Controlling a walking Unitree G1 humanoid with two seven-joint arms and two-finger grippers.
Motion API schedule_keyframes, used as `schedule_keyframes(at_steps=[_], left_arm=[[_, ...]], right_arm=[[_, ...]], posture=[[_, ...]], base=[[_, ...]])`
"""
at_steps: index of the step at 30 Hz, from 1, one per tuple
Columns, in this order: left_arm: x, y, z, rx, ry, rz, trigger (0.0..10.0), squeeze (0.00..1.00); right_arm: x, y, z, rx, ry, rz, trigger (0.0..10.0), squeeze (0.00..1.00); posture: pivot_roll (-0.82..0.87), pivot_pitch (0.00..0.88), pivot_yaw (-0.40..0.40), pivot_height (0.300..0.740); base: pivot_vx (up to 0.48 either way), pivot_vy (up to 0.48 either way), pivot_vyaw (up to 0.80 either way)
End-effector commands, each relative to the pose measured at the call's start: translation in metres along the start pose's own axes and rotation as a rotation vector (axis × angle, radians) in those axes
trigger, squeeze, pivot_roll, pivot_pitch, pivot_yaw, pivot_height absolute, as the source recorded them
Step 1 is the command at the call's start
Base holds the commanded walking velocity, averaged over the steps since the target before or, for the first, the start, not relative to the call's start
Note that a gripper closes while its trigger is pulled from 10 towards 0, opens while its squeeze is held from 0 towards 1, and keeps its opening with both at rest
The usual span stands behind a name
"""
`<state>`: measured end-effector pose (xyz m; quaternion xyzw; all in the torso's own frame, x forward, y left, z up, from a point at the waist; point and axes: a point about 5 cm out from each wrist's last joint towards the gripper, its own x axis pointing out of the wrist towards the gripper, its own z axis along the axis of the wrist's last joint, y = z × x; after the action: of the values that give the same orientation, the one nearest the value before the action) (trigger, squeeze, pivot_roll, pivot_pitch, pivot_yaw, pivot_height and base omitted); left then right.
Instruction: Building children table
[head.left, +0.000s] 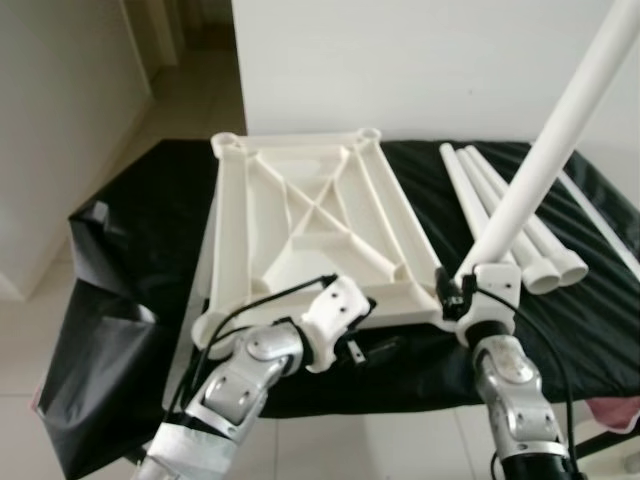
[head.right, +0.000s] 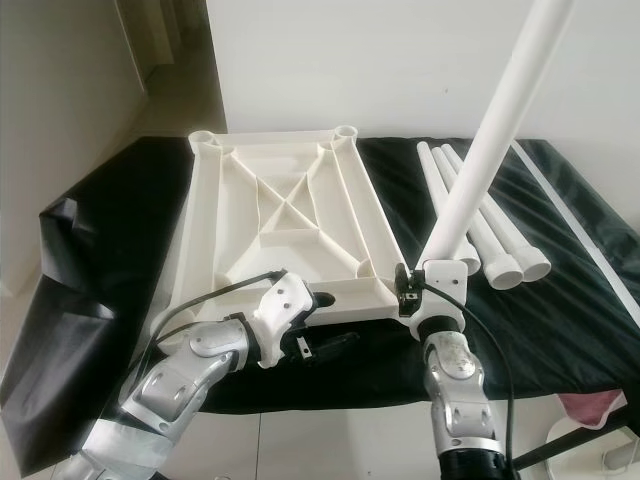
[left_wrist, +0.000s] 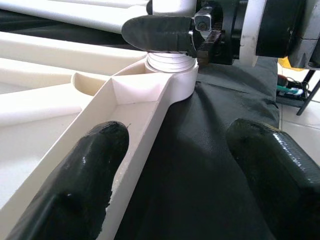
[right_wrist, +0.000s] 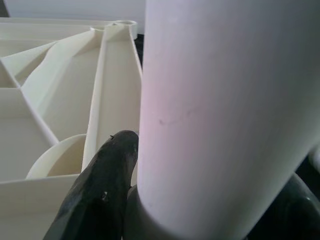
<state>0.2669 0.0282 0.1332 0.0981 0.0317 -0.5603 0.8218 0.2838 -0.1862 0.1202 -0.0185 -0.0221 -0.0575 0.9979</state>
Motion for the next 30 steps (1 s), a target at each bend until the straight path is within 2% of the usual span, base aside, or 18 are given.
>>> schedule_keyframes(at_steps=[1,4,5,6,7,8,10,12,18,24,25,26,28,30], left_arm=[[-0.001,0.002,0.003,0.011,0.000,0.032,10.0,0.00],[-0.002,0.004,0.003,0.014,0.000,0.044,10.0,0.00],[-0.002,0.004,0.003,0.014,0.000,0.044,10.0,0.00],[-0.002,0.005,0.004,0.014,-0.001,0.049,10.0,0.00],[-0.002,0.006,0.005,0.016,-0.002,0.053,10.0,0.00],[-0.002,0.006,0.005,0.016,-0.002,0.053,10.0,0.00],[-0.001,0.009,0.006,0.021,-0.004,0.058,10.0,0.00],[-0.001,0.010,0.007,0.029,-0.004,0.059,10.0,0.00],[-0.001,0.014,0.008,0.035,-0.007,0.068,10.0,0.00],[0.004,0.012,0.010,0.034,-0.018,0.053,10.0,0.00],[0.004,0.012,0.010,0.033,-0.019,0.050,10.0,0.00],[0.004,0.012,0.010,0.033,-0.019,0.050,10.0,0.00],[0.006,0.013,0.011,0.035,-0.021,0.050,10.0,0.00],[0.007,0.013,0.013,0.033,-0.030,0.048,10.0,0.00]], right_arm=[[-0.004,-0.010,-0.009,0.025,0.047,-0.088,10.0,0.00],[-0.010,-0.006,-0.015,0.036,0.081,-0.225,10.0,0.00],[-0.010,-0.006,-0.015,0.036,0.081,-0.225,10.0,0.00],[-0.014,-0.003,-0.016,0.036,0.095,-0.298,10.0,0.00],[-0.017,0.006,-0.019,0.062,0.113,-0.321,10.0,0.00],[-0.017,0.006,-0.019,0.062,0.113,-0.321,10.0,0.00],[-0.017,0.016,-0.019,0.101,0.128,-0.313,10.0,0.00],[-0.015,0.016,-0.018,0.117,0.127,-0.307,10.0,0.00],[-0.014,0.018,-0.015,0.090,0.113,-0.292,10.0,0.00],[-0.015,0.016,-0.009,0.080,0.092,-0.300,10.0,0.00],[-0.015,0.016,-0.008,0.082,0.090,-0.298,10.0,0.10],[-0.015,0.016,-0.008,0.082,0.090,-0.298,10.0,0.10],[-0.014,0.014,-0.005,0.073,0.071,-0.286,10.0,1.00],[-0.013,0.014,-0.003,0.071,0.059,-0.274,10.0,1.00]], posture=[[0.03,0.000,-0.033,0.740],[0.04,0.000,-0.038,0.740],[0.04,0.000,-0.038,0.740],[0.05,0.000,-0.037,0.740],[0.05,0.000,-0.035,0.740],[0.05,0.000,-0.035,0.740],[0.05,0.000,-0.032,0.740],[0.06,0.000,-0.034,0.740],[0.04,0.000,-0.030,0.740],[0.02,0.000,-0.027,0.740],[0.02,0.000,-0.027,0.740],[0.02,0.000,-0.027,0.740],[0.02,0.000,-0.025,0.740],[0.01,0.000,-0.023,0.740]], base=[[0.000,0.000,0.00],[0.000,0.000,0.00],[0.000,0.000,0.00],[0.000,0.000,0.00],[0.000,0.000,0.00],[0.000,0.000,0.00],[0.000,0.000,0.00],[0.000,0.000,0.00],[0.000,0.000,0.00],[0.000,0.000,0.00],[0.000,0.000,0.00],[0.000,0.000,0.00],[0.000,0.000,0.00],[0.000,0.000,0.00]])
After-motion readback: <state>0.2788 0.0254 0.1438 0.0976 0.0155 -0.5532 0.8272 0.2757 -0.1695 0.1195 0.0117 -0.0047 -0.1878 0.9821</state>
